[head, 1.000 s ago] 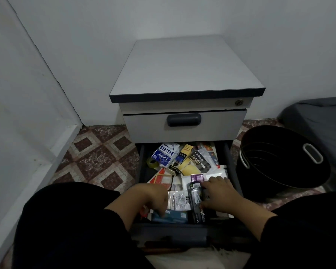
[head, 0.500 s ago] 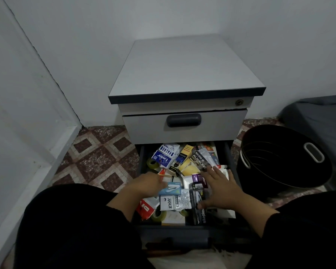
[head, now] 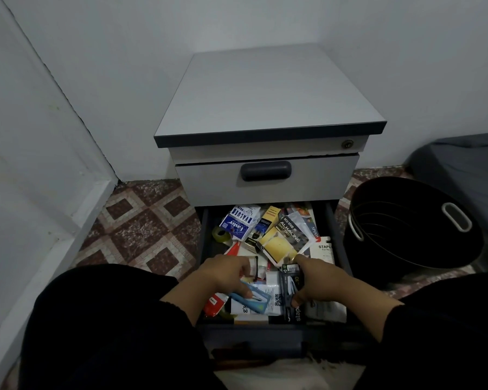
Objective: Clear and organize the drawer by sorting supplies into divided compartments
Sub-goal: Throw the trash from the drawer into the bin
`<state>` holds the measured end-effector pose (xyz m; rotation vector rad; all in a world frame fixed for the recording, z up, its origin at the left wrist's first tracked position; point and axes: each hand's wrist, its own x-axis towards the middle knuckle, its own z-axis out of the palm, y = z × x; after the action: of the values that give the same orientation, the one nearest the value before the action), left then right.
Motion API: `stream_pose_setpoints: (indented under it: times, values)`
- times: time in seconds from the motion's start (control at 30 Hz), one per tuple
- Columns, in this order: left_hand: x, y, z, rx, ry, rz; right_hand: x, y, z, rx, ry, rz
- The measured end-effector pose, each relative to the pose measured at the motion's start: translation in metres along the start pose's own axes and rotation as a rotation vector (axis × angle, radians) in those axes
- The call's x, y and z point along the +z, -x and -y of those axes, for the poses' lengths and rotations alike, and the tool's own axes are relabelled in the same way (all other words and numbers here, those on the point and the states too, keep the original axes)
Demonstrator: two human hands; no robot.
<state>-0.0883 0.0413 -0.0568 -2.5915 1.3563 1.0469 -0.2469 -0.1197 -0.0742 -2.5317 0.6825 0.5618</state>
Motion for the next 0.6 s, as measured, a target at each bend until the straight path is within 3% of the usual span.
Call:
stream_pose_setpoints:
  times: [0.37, 0.6]
  values:
    - [0.007, 0.002, -0.01, 0.072, 0.027, 0.094, -0.014, -0.006, -0.015, 0.039, -0.407, 0.044]
    - [-0.022, 0.01, 0.002, 0.041, 0.395, 0.033, -0.035, -0.006, -0.027, 0.101, -0.858, -0.092]
